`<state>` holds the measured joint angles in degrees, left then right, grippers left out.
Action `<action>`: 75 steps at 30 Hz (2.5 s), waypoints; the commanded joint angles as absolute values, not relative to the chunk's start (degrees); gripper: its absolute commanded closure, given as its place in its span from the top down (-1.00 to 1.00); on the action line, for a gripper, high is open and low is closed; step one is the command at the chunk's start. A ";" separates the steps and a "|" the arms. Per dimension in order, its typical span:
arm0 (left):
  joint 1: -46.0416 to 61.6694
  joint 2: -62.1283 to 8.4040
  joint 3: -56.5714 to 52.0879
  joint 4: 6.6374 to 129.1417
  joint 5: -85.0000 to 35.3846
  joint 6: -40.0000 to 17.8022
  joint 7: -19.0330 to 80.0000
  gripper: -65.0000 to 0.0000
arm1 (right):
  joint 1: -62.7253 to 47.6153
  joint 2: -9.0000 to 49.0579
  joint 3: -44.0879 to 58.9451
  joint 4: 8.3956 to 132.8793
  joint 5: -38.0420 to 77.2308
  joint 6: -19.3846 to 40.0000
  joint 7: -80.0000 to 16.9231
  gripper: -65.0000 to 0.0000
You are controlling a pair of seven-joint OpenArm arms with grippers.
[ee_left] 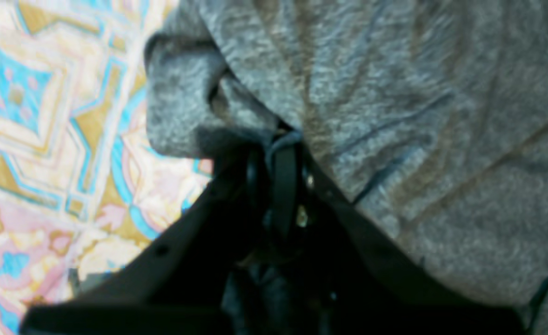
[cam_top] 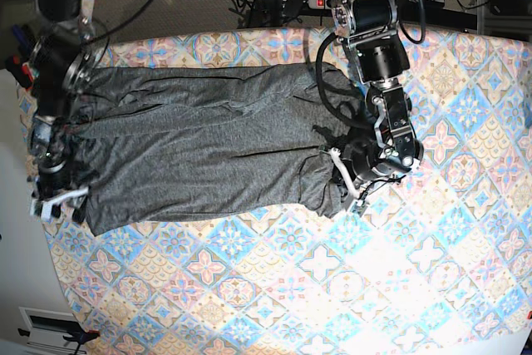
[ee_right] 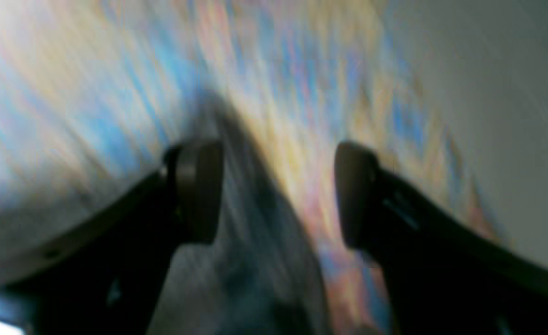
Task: Layout the t-shirt on the table in an organized manner, then fold the t-shirt properly
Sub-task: 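Hold the shirt edges with both grippers and fold them inward, then fold the shirt lengthwise with both grippers toward the collar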
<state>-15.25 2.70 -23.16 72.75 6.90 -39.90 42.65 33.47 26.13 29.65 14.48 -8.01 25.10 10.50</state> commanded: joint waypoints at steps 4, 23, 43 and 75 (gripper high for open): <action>-15.78 2.51 -23.08 75.21 6.55 -40.00 42.15 -1.00 | 33.19 26.95 30.11 12.62 -8.22 28.44 11.30 0.12; -14.29 2.95 -23.08 82.07 6.55 -40.00 47.08 -1.00 | 33.19 26.59 16.04 12.53 -8.57 30.46 11.30 -0.10; -14.37 8.22 -18.95 93.05 6.55 -40.00 51.03 -1.00 | 33.10 26.95 18.59 12.70 -8.22 30.37 11.21 -1.00; -5.49 -1.54 -3.47 105.63 6.55 -40.00 51.82 -1.00 | 10.77 17.01 39.34 58.77 -8.48 30.20 -7.52 -1.00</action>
<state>-4.51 -1.48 -3.49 104.53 6.68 -40.25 52.80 10.15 15.68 38.92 57.69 -9.21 30.55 -9.02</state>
